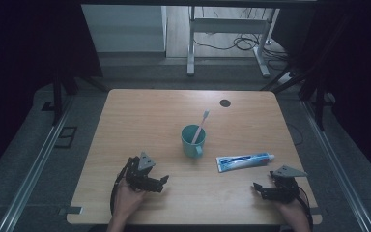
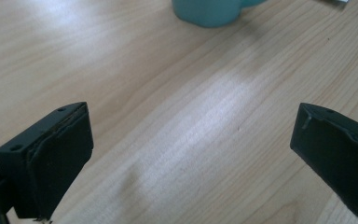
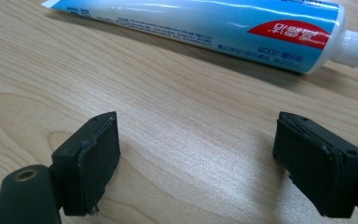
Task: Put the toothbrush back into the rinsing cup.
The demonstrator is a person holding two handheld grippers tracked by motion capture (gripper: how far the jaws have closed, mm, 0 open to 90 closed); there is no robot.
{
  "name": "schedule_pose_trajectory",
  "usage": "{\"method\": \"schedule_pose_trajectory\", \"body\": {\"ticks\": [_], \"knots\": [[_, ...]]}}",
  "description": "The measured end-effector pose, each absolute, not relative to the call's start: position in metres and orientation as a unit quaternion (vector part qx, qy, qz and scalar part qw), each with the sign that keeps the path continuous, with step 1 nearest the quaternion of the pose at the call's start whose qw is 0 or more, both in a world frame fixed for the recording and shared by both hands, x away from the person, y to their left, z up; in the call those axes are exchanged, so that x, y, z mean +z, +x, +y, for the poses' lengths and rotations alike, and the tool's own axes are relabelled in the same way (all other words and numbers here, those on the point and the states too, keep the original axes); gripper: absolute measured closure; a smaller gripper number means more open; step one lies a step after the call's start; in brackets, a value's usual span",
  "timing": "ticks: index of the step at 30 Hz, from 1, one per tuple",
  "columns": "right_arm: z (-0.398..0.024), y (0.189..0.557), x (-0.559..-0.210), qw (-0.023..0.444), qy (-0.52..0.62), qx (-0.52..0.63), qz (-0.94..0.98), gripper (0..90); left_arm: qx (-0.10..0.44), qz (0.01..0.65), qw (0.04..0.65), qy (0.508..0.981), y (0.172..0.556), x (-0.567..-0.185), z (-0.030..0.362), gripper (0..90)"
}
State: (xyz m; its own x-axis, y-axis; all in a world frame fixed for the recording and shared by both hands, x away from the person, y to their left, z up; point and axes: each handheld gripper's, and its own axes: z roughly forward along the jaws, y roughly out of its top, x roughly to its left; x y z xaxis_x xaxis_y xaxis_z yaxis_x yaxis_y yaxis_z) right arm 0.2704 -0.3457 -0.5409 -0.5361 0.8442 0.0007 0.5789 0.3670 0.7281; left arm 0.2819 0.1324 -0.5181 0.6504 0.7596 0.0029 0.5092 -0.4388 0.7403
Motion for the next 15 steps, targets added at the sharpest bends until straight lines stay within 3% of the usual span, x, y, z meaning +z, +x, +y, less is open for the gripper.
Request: {"method": "schedule_pose_trajectory", "body": {"ticks": [15], "knots": [[-0.346,0.27,-0.541,0.191,0.443,0.348,0.804,14.3,0.156,0.391,0.345,0.839,0.278,-0.539,0.13,0.0]]}}
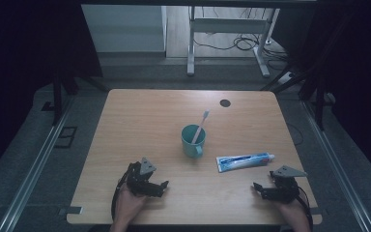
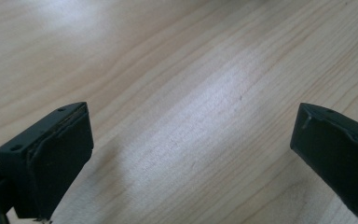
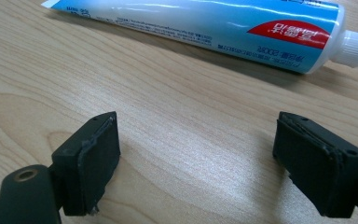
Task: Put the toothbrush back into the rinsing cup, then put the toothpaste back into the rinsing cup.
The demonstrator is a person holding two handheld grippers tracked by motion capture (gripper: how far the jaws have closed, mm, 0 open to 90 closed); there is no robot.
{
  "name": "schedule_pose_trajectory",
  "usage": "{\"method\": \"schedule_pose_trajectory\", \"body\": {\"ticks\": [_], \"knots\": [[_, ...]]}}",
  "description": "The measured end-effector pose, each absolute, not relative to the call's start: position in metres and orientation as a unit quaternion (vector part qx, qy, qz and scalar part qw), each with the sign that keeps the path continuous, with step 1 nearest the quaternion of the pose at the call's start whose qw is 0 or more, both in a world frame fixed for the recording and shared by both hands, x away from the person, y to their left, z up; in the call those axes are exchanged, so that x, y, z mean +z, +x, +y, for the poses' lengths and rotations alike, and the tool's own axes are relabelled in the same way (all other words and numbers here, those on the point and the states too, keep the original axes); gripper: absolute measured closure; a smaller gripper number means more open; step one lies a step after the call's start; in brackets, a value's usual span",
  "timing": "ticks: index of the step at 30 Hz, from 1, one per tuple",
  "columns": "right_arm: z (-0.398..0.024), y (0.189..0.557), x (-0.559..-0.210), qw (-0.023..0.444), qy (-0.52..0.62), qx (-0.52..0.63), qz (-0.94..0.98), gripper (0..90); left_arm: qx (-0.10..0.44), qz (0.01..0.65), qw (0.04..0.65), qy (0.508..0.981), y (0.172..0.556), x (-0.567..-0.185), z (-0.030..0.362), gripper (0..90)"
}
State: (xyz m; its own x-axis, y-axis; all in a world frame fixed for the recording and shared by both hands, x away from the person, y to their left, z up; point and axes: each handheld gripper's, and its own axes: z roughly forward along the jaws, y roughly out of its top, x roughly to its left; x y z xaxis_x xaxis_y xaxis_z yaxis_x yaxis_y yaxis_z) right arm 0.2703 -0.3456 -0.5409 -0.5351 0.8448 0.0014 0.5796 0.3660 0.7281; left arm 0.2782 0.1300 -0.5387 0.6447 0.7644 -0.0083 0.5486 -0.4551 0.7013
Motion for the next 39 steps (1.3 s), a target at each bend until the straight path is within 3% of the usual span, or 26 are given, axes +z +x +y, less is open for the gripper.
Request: {"method": "schedule_pose_trajectory", "body": {"ticks": [30,39], "knots": [[-0.3474,0.2697,-0.5405,0.189,0.44,0.352,0.804,17.8,0.139,0.402,0.325,0.845,0.2803,-0.5448,0.1279,0.0],[-0.3491,0.2699,-0.5365,0.173,0.44,0.354,0.807,27.3,0.139,0.402,0.325,0.845,0.2803,-0.5448,0.1279,0.0]]}}
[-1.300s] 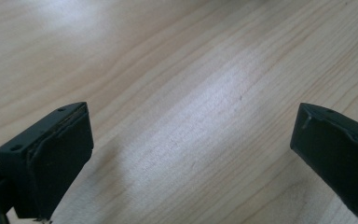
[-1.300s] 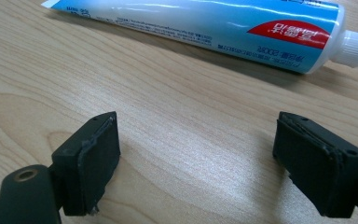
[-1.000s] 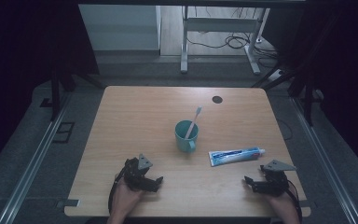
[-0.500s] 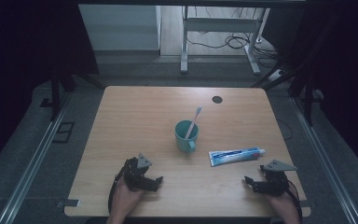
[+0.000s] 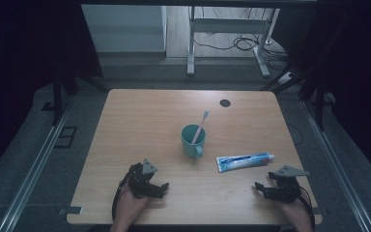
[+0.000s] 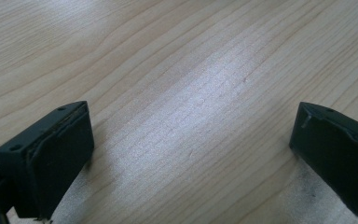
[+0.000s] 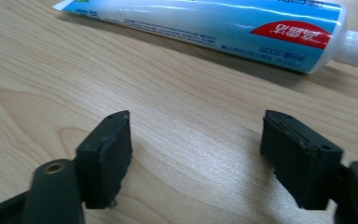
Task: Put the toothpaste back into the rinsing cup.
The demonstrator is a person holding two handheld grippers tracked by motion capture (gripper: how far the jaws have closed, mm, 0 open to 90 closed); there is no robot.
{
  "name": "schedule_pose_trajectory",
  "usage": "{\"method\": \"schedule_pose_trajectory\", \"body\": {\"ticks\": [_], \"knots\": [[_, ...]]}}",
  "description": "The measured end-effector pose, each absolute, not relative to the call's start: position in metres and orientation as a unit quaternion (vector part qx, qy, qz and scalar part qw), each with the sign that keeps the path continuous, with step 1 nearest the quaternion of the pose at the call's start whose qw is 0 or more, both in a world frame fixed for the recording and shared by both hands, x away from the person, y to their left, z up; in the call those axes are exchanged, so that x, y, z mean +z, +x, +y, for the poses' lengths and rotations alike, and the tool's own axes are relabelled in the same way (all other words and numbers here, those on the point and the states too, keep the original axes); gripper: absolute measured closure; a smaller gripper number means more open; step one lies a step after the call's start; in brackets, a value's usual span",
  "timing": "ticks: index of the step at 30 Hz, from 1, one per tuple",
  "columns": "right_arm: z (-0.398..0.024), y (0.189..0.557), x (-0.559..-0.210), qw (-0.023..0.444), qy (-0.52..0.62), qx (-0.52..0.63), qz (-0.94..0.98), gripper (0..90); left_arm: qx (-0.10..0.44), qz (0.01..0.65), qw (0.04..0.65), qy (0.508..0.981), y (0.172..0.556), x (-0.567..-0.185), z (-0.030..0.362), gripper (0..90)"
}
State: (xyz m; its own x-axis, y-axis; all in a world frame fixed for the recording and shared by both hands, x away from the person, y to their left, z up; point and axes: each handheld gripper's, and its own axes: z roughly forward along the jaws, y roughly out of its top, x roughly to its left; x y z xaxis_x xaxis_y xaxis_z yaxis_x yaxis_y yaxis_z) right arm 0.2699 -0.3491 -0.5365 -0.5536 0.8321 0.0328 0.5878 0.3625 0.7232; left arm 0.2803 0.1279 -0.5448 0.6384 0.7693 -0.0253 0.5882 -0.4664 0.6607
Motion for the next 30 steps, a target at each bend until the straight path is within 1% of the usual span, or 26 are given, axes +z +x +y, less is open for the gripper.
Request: {"method": "schedule_pose_trajectory", "body": {"ticks": [1,2,8,18,20,26,30], "knots": [[-0.349,0.271,-0.534,0.16,0.442,0.355,0.808,31.6,0.14,0.402,0.325,0.845,0.28,-0.545,0.128,0.0],[-0.349,0.271,-0.534,0.16,0.442,0.355,0.808,31.6,0.14,0.402,0.325,0.845,0.28,-0.545,0.128,0.0],[-0.347,0.272,-0.529,0.133,0.442,0.357,0.812,38.1,0.139,0.399,0.322,0.847,0.28,-0.545,0.128,0.0],[-0.346,0.279,-0.518,0.124,0.447,0.352,0.813,38.1,0.139,0.399,0.322,0.847,0.28,-0.544,0.128,0.0],[-0.345,0.28,-0.516,0.124,0.445,0.347,0.816,39.4,0.139,0.399,0.322,0.847,0.28,-0.545,0.128,0.0],[-0.348,0.284,-0.508,0.127,0.439,0.342,0.822,54.6,0.14,0.4,0.323,0.847,0.28,-0.545,0.128,0.0],[-0.349,0.286,-0.502,0.127,0.43,0.34,0.827,61.6,0.139,0.4,0.323,0.846,0.28,-0.545,0.128,0.0]]}}
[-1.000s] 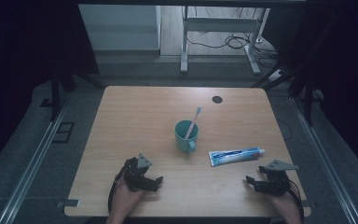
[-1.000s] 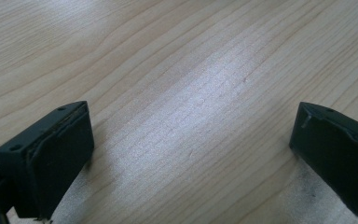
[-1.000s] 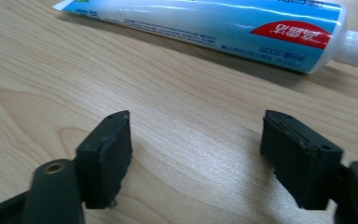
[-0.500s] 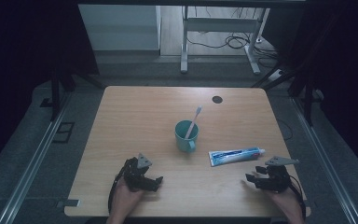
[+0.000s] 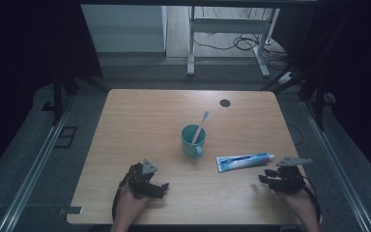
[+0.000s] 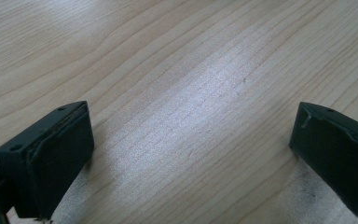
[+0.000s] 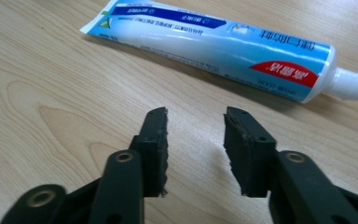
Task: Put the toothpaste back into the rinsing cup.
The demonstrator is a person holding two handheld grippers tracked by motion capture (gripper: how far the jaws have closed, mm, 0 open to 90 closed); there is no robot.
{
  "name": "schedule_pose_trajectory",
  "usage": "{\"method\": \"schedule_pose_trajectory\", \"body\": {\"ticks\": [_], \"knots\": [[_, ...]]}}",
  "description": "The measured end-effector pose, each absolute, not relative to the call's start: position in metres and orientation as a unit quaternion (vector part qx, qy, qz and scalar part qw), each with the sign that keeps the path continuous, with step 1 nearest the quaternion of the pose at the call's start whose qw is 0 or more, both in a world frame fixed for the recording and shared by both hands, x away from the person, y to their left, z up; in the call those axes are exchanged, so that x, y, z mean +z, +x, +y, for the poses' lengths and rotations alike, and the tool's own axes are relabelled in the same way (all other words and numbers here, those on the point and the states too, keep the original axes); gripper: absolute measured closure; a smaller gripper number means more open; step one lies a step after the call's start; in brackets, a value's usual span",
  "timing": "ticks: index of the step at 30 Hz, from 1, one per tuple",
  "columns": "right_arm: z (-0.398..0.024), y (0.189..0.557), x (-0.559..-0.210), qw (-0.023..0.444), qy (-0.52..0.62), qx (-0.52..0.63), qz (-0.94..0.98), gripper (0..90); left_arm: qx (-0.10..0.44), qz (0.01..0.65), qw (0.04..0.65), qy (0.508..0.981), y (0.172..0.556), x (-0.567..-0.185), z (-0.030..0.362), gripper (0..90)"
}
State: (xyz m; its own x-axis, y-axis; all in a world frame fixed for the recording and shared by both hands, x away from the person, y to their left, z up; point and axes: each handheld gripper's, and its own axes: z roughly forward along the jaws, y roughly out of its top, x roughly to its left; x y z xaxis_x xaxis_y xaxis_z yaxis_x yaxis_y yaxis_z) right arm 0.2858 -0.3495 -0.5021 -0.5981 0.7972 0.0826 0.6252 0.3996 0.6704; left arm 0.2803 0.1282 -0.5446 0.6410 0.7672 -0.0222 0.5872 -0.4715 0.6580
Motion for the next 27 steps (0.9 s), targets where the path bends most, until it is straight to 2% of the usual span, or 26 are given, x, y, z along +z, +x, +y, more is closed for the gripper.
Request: {"method": "schedule_pose_trajectory", "body": {"ticks": [13,17,27], "knots": [[-0.345,0.304,-0.483,0.122,0.415,0.325,0.841,85.0,0.14,0.4,0.323,0.846,0.28,-0.545,0.128,0.0],[-0.344,0.31,-0.48,0.121,0.415,0.32,0.843,88.6,0.139,0.4,0.323,0.846,0.28,-0.545,0.128,0.0],[-0.343,0.329,-0.473,0.126,0.419,0.303,0.846,88.9,0.139,0.401,0.323,0.846,0.28,-0.545,0.128,0.0]]}}
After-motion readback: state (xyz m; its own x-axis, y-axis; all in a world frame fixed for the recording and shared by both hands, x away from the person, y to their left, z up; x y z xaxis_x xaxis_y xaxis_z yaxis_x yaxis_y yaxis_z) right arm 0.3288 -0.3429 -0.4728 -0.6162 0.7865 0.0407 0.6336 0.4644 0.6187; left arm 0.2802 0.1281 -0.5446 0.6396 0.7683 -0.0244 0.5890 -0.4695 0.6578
